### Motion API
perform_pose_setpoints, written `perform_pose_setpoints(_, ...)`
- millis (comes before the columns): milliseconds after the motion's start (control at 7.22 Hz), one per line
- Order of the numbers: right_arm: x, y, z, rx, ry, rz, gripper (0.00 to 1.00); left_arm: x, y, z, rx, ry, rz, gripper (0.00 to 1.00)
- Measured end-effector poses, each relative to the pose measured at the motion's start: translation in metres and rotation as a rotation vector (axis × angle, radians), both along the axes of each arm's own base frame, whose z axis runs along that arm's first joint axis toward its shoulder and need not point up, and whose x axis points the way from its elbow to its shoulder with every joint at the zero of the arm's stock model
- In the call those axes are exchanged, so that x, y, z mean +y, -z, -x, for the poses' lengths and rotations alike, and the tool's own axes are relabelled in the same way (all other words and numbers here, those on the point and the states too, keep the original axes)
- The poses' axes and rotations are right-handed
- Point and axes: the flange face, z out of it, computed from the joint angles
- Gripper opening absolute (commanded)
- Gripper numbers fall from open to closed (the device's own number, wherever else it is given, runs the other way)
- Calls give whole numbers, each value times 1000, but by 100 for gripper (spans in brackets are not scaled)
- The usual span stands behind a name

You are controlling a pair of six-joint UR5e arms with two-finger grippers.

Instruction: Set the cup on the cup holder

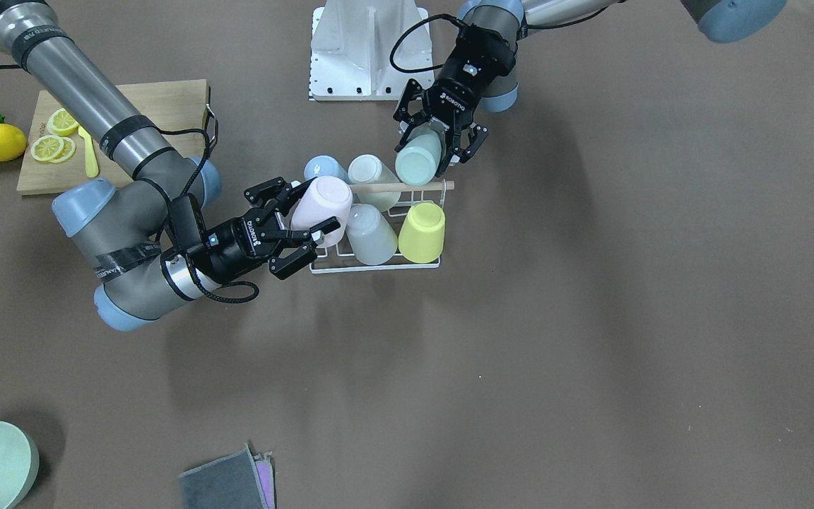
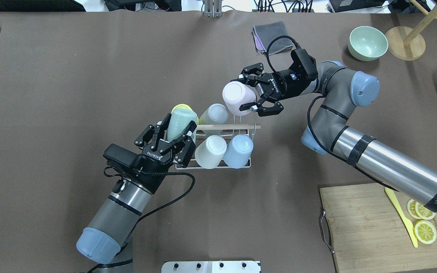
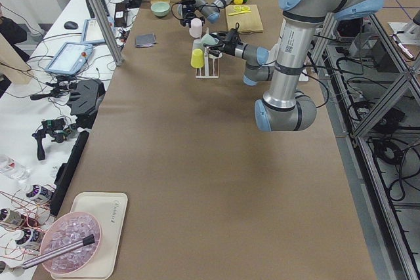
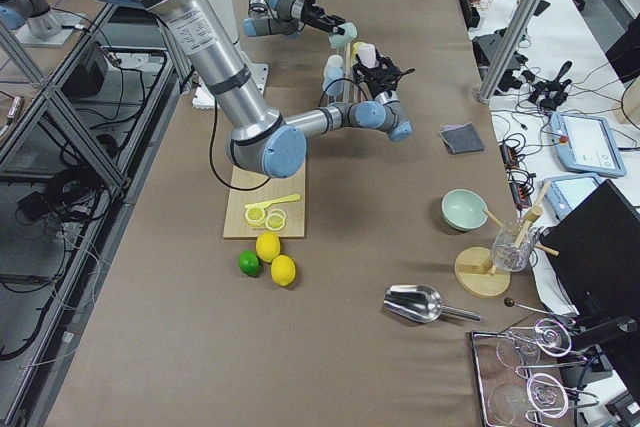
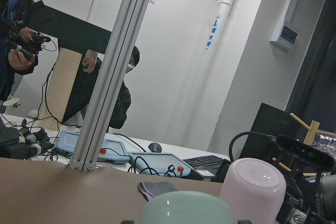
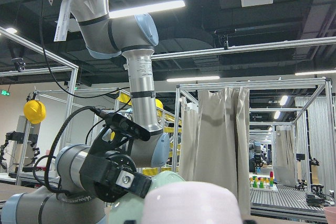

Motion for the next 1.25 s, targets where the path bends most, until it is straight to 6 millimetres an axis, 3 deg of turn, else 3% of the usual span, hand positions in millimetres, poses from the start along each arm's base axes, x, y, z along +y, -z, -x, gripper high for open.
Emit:
perform_pose_setpoints(554, 0, -2, 2, 5, 3, 5, 50, 0, 0, 0, 1, -1, 0, 97)
perform_pose_setpoints(693, 0, -3, 2, 6, 4, 6, 69, -3, 3, 5, 10, 7, -1, 97)
perform_pose_setpoints(831, 0, -4, 2, 7, 5, 7, 90, -16, 11, 24, 34, 35, -6, 97)
perform_pose_setpoints(970, 0, -4, 2, 7, 6, 10, 99, -34, 19, 52, 60, 75, -14, 97)
perform_pose_setpoints(1247, 0, -4, 2, 5, 6, 13, 99, -81, 34, 121, 55, 142, -64, 97)
